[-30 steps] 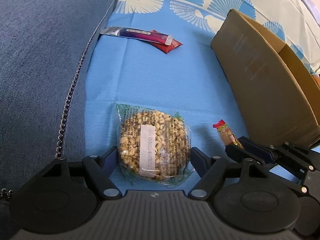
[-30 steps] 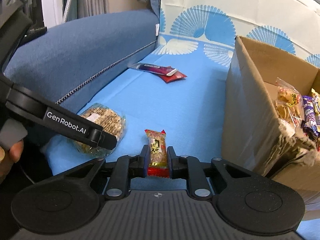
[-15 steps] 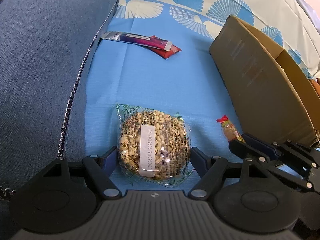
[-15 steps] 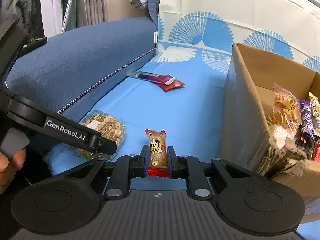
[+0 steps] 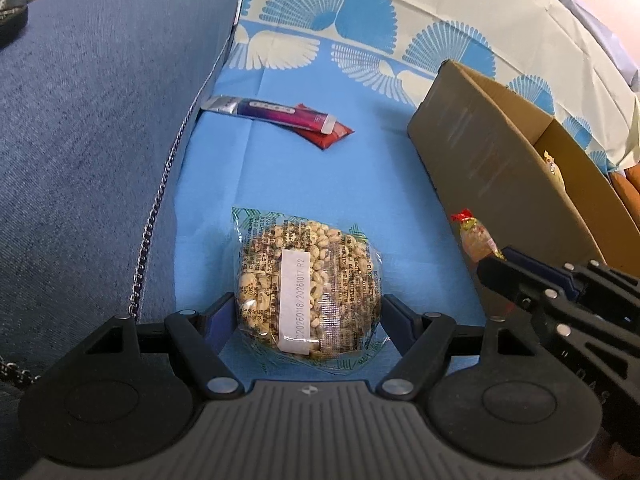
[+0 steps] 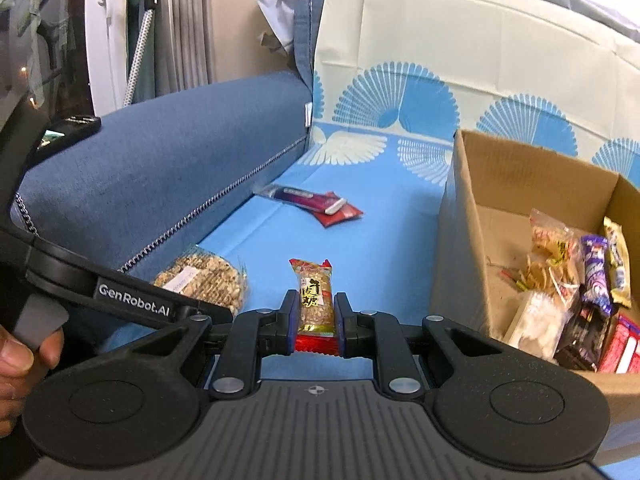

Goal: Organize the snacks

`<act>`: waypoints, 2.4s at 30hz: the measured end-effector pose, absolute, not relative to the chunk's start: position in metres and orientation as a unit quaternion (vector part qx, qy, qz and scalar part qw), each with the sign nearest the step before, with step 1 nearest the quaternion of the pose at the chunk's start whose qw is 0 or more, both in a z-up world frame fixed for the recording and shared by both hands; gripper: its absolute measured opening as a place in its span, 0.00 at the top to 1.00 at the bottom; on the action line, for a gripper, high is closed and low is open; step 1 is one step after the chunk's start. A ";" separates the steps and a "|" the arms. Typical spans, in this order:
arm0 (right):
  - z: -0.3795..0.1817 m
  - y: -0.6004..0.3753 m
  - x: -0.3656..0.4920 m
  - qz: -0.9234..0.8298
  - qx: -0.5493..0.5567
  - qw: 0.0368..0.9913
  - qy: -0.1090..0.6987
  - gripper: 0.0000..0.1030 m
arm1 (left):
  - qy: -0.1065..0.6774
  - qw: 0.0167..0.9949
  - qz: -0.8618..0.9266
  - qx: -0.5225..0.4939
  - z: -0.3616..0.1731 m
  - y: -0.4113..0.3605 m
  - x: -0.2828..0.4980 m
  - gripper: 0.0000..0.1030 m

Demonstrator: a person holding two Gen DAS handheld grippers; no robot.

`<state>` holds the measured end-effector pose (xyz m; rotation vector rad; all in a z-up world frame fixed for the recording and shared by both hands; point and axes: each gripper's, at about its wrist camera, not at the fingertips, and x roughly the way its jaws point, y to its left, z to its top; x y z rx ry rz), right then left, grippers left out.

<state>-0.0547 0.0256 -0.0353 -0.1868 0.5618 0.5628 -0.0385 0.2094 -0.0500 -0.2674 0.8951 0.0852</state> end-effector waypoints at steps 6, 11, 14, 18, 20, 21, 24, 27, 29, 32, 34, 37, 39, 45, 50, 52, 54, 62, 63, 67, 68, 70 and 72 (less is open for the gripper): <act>-0.029 0.023 -0.055 0.277 -0.082 0.922 0.256 0.82 | 0.412 0.902 0.045 -0.118 -0.045 0.205 -0.042 0.22; -0.022 0.019 -0.054 0.280 -0.068 0.926 0.244 0.82 | 0.389 0.913 0.051 -0.114 -0.040 0.204 -0.048 0.22; -0.016 0.015 -0.052 0.282 -0.058 0.928 0.238 0.82 | 0.379 0.917 0.055 -0.111 -0.038 0.202 -0.050 0.22; -0.008 0.011 -0.051 0.285 -0.045 0.929 0.230 0.82 | 0.379 0.918 0.060 -0.104 -0.038 0.199 -0.049 0.22; -0.005 0.008 -0.050 0.286 -0.040 0.930 0.228 0.82 | 0.381 0.917 0.062 -0.101 -0.039 0.198 -0.048 0.21; -0.004 0.007 -0.049 0.287 -0.037 0.930 0.226 0.82 | 0.383 0.916 0.063 -0.099 -0.039 0.197 -0.047 0.21; -0.001 0.003 -0.047 0.287 -0.029 0.931 0.223 0.82 | 0.385 0.916 0.067 -0.090 -0.040 0.195 -0.046 0.22; 0.002 -0.002 -0.043 0.285 -0.019 0.933 0.219 0.82 | 0.390 0.915 0.071 -0.079 -0.041 0.192 -0.044 0.21; 0.004 -0.005 -0.041 0.282 -0.011 0.934 0.218 0.82 | 0.392 0.914 0.074 -0.075 -0.041 0.191 -0.042 0.21; 0.007 -0.012 -0.036 0.273 0.006 0.937 0.217 0.82 | 0.397 0.911 0.076 -0.083 -0.041 0.191 -0.039 0.21; 0.009 -0.018 -0.033 0.264 0.018 0.940 0.215 0.82 | 0.401 0.906 0.084 -0.101 -0.040 0.194 -0.037 0.22; 0.011 -0.025 -0.030 0.251 0.032 0.944 0.212 0.82 | 0.414 0.893 0.109 -0.139 -0.039 0.197 -0.034 0.22; 0.013 -0.030 -0.028 0.243 0.042 0.946 0.210 0.82 | 0.420 0.887 0.133 -0.140 -0.035 0.192 -0.030 0.22; 0.025 -0.048 -0.019 0.203 0.073 0.958 0.191 0.84 | 0.391 0.901 0.134 -0.130 0.008 0.158 -0.002 0.22; 0.035 -0.071 -0.013 0.160 0.098 0.969 0.161 0.88 | 0.338 0.928 0.095 -0.121 0.053 0.111 0.035 0.22; 0.036 -0.082 -0.009 0.136 0.109 0.972 0.156 0.90 | 0.316 0.939 0.076 -0.113 0.068 0.091 0.049 0.22; 0.035 -0.094 -0.004 0.105 0.122 0.974 0.157 0.90 | 0.300 0.946 0.062 -0.109 0.080 0.076 0.062 0.22; 0.024 -0.102 0.000 0.118 0.129 0.970 0.167 0.86 | 0.288 0.947 0.074 -0.117 0.088 0.093 0.067 0.22; 0.024 -0.098 -0.001 0.125 0.123 0.971 0.165 0.86 | 0.293 0.946 0.077 -0.119 0.084 0.102 0.064 0.22; 0.024 -0.081 -0.006 0.156 0.106 0.968 0.164 0.86 | 0.320 0.936 0.091 -0.113 0.055 0.136 0.034 0.22; 0.023 -0.077 -0.007 0.163 0.101 0.967 0.167 0.86 | 0.328 0.933 0.093 -0.112 0.045 0.144 0.027 0.22; 0.021 -0.067 -0.010 0.177 0.086 0.966 0.170 0.86 | 0.342 0.929 0.094 -0.107 0.024 0.160 0.012 0.22; 0.018 -0.056 -0.015 0.192 0.068 0.964 0.172 0.86 | 0.347 0.929 0.088 -0.092 0.006 0.174 -0.004 0.22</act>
